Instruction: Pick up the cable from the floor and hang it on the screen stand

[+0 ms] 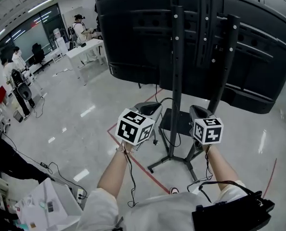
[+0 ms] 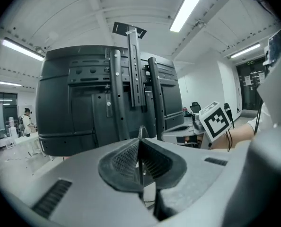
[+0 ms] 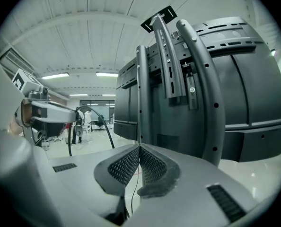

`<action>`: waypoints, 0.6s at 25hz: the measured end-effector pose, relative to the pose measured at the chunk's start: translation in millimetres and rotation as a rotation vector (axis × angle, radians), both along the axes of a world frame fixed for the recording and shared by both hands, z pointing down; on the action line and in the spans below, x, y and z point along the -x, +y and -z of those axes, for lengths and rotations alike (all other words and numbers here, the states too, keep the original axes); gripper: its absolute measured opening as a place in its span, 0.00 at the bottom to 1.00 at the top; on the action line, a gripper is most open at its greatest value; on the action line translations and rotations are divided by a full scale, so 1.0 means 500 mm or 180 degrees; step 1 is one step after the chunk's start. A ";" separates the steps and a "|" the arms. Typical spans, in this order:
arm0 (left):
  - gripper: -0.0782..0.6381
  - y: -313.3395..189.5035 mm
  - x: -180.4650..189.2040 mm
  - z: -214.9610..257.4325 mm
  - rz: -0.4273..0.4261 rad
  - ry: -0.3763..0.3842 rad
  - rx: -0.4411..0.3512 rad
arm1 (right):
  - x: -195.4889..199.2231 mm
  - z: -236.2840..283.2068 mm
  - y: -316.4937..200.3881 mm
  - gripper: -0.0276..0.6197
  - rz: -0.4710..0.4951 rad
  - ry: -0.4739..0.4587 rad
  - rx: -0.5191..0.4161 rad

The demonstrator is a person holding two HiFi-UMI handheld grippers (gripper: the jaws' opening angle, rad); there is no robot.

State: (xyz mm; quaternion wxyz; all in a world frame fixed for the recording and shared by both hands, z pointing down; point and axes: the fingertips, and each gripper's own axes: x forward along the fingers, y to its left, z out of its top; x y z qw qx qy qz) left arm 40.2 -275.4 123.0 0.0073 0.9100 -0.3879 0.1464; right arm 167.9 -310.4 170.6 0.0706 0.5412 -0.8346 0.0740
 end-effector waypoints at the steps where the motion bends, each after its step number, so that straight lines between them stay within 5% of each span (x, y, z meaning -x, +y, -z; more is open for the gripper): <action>1: 0.13 -0.007 -0.008 0.022 -0.0029 0.0021 -0.0047 | -0.002 0.013 -0.003 0.07 -0.0009 0.0005 -0.0028; 15: 0.13 -0.099 -0.114 0.271 -0.0329 -0.0116 -0.0687 | -0.068 0.202 -0.066 0.07 -0.0252 -0.0141 -0.0448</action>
